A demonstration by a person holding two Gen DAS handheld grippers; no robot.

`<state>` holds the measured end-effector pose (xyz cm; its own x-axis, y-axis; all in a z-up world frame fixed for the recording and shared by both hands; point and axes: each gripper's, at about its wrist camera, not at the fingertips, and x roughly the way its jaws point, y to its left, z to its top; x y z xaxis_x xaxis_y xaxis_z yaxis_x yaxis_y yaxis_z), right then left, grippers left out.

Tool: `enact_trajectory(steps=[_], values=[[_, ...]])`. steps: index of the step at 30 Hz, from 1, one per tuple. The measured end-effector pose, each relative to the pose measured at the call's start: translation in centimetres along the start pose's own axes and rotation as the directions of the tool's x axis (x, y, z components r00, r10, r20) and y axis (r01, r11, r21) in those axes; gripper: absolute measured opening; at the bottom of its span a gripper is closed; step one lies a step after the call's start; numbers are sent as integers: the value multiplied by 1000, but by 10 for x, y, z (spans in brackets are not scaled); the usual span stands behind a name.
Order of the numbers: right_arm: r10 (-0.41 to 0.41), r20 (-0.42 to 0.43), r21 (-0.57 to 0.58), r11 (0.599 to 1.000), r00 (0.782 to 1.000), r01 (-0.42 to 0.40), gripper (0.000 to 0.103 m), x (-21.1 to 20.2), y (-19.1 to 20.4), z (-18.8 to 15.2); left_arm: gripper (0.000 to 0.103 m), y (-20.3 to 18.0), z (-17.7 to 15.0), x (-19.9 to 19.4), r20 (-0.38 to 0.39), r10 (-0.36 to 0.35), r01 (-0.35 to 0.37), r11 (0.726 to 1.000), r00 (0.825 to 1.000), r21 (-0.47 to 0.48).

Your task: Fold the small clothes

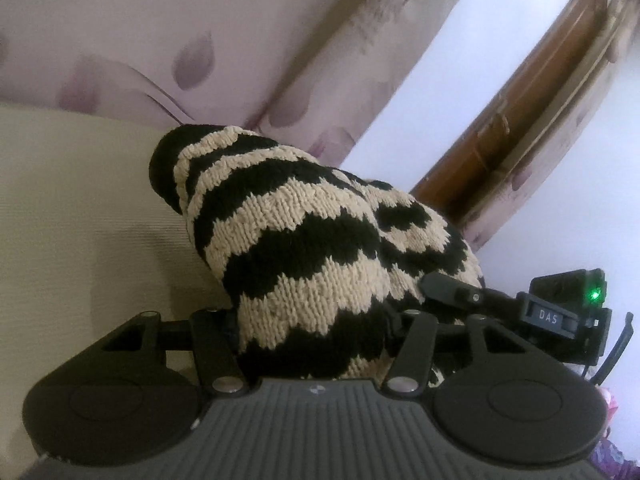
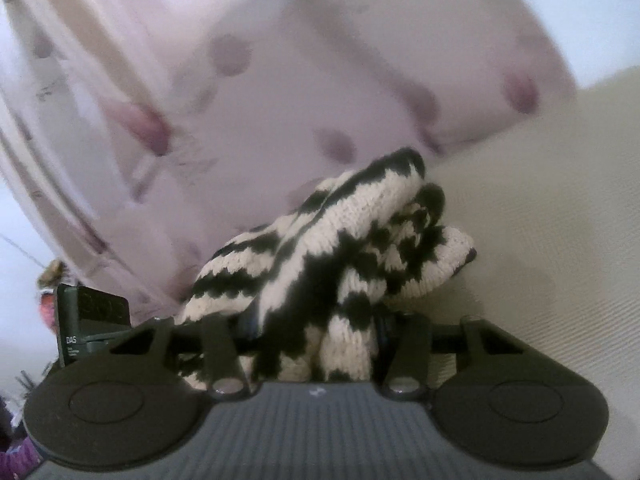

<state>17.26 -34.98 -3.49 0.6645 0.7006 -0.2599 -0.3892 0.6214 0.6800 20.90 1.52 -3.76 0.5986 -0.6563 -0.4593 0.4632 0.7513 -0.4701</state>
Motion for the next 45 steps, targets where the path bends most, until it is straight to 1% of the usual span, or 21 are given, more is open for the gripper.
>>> enact_trajectory(steps=[5, 12, 17, 20, 21, 22, 23, 25, 26, 27, 29, 31, 34, 35, 37, 39, 40, 41, 42, 44, 45], values=[[80, -17, -5, 997, 997, -80, 50, 2, 55, -32, 57, 2, -22, -73, 4, 61, -61, 998, 998, -15], [141, -50, 50, 989, 989, -139, 50, 7, 98, -97, 58, 19, -66, -132, 6, 136, -136, 990, 991, -26], [106, -95, 80, 992, 990, -99, 50, 25, 103, -139, 61, 32, -108, -150, 7, 220, -220, 975, 976, 18], [15, -131, 19, 1000, 991, -13, 53, 29, 106, -161, 75, 33, -134, -157, 62, 270, -273, 960, 961, 52], [-33, -125, -19, 999, 992, 30, 60, 27, 109, -165, 84, 31, -140, -161, 105, 293, -301, 952, 950, 64], [-75, -110, -49, 996, 991, 70, 63, 24, 112, -166, 98, 26, -145, -163, 148, 331, -344, 936, 932, 75], [-105, -84, -78, 992, 991, 99, 65, 18, 117, -167, 102, 21, -148, -165, 197, 381, -404, 910, 903, 91], [-198, 19, -208, 958, 980, 198, 72, 1, 138, -170, 103, 2, -155, -172, 300, 469, -524, 842, 830, 132], [-246, 84, -282, 923, 966, 260, 84, -9, 152, -174, 103, -10, -159, -176, 344, 503, -573, 807, 793, 141], [-285, 159, -353, 878, 945, 323, 95, -21, 168, -178, 103, -19, -162, -180, 372, 521, -600, 788, 769, 137], [-293, 278, -417, 821, 915, 389, 101, -41, 191, -192, 103, -35, -166, -185, 410, 541, -633, 764, 734, 127], [-278, 346, -435, 799, 896, 415, 101, -53, 207, -201, 103, -51, -170, -191, 454, 545, -656, 745, 704, 123], [-282, 421, -435, 772, 862, 464, 101, -68, 224, -218, 103, -82, -179, -196, 544, 567, -723, 682, 619, 111], [-279, 433, -430, 772, 857, 469, 101, -70, 229, -219, 103, -92, -182, -199, 574, 573, -746, 658, 585, 102], [-268, 452, -416, 780, 851, 467, 101, -76, 236, -224, 103, -108, -183, -199, 588, 608, -780, 623, 533, 63], [-272, 470, -403, 781, 840, 478, 102, -84, 240, -229, 103, -122, -186, -205, 623, 625, -806, 592, 470, 15], [-270, 468, -402, 783, 841, 475, 102, -87, 243, -231, 103, -128, -187, -210, 636, 625, -809, 588, 453, -2], [-264, 468, -404, 785, 843, 470, 102, -92, 245, -233, 103, -133, -188, -217, 646, 617, -799, 601, 450, -17], [-263, 473, -401, 785, 841, 472, 102, -94, 247, -234, 103, -135, -188, -222, 646, 607, -782, 622, 463, -23], [-262, 475, -398, 787, 840, 471, 103, -98, 252, -235, 103, -139, -183, -229, 626, 581, -742, 671, 520, -6], [-259, 470, -399, 791, 844, 464, 103, -100, 254, -235, 103, -141, -183, -233, 621, 569, -728, 686, 538, 2]])
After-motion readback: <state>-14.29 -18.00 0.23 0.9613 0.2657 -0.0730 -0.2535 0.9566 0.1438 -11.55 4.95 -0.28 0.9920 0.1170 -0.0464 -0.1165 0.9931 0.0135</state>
